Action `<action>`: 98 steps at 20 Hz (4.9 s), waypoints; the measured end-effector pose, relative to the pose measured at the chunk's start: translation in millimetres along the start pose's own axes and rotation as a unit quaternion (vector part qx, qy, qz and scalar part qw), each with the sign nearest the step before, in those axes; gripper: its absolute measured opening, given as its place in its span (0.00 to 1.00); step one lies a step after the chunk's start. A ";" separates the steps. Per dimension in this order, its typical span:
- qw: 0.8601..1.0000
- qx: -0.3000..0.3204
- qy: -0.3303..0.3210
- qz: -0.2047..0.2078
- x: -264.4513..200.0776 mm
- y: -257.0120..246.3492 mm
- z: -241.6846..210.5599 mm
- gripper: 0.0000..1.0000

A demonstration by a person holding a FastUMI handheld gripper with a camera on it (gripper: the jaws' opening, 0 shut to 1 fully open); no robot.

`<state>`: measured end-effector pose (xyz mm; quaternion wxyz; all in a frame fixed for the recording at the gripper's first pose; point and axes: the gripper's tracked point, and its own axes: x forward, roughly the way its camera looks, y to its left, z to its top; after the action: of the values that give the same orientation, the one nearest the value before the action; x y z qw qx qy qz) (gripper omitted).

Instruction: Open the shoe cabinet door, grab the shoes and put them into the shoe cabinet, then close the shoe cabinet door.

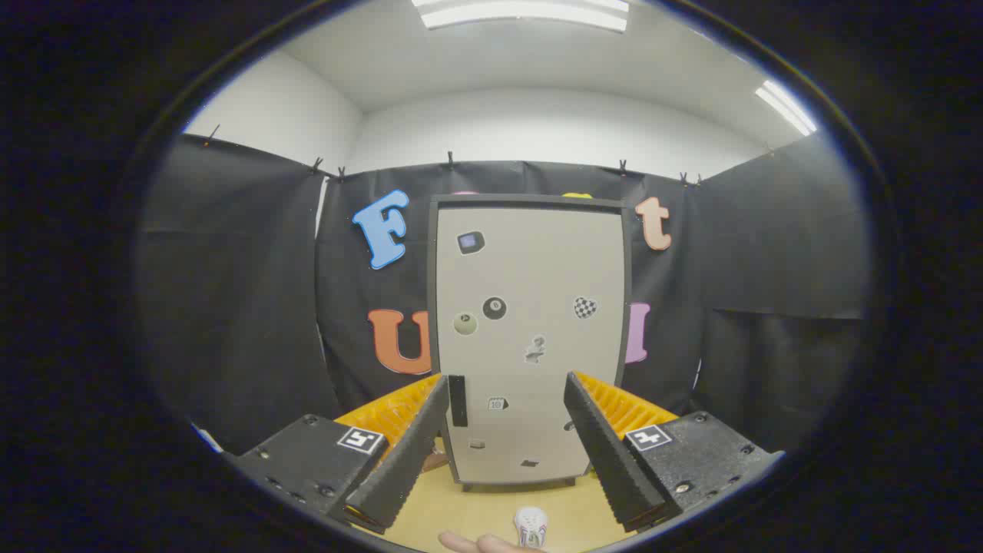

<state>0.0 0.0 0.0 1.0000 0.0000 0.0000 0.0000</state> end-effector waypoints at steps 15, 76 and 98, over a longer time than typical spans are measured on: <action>0.999 -0.007 -0.047 -0.013 -12.5 2.1 13.4 0.99; 0.990 -0.034 0.078 0.115 60.4 -50.0 -176.1 0.30; 0.994 0.020 0.094 0.045 -33.4 -312.8 -180.5 0.19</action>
<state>-33.4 -312.8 -180.5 0.9943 0.0203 0.0943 0.0449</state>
